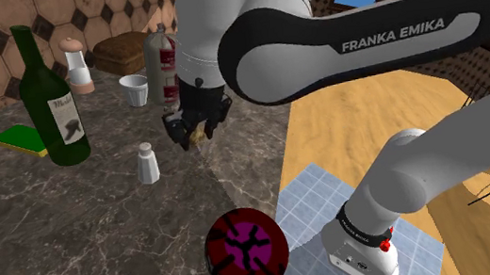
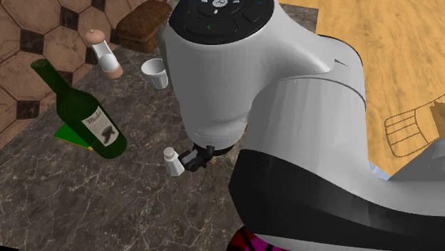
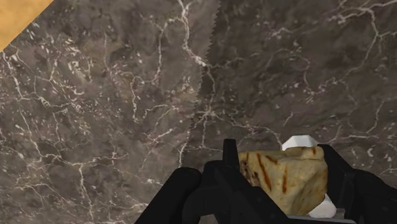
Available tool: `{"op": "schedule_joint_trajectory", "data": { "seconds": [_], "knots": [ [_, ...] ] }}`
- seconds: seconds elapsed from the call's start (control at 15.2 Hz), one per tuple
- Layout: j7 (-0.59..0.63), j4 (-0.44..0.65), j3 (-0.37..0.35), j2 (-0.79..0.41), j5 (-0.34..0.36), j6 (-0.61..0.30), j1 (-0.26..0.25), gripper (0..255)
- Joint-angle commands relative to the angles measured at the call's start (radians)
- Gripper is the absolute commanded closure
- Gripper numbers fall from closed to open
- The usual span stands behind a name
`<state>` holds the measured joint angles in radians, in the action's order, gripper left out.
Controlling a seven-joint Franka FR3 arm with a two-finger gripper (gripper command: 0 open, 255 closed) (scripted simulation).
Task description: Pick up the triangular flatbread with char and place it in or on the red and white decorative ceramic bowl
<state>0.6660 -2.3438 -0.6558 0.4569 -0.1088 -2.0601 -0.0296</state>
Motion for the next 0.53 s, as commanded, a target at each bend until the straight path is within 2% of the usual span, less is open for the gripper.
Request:
{"op": "schedule_joint_trajectory", "data": {
  "seconds": [0.0,0.07,0.46],
  "knots": [
    [-0.005,0.019,0.007,0.009,-0.002,0.027,-0.002,255],
    [-0.006,0.023,0.009,0.01,-0.002,0.033,-0.002,255],
    [0.057,-0.068,-0.015,0.172,-0.098,0.097,-0.115,255]
  ]
}}
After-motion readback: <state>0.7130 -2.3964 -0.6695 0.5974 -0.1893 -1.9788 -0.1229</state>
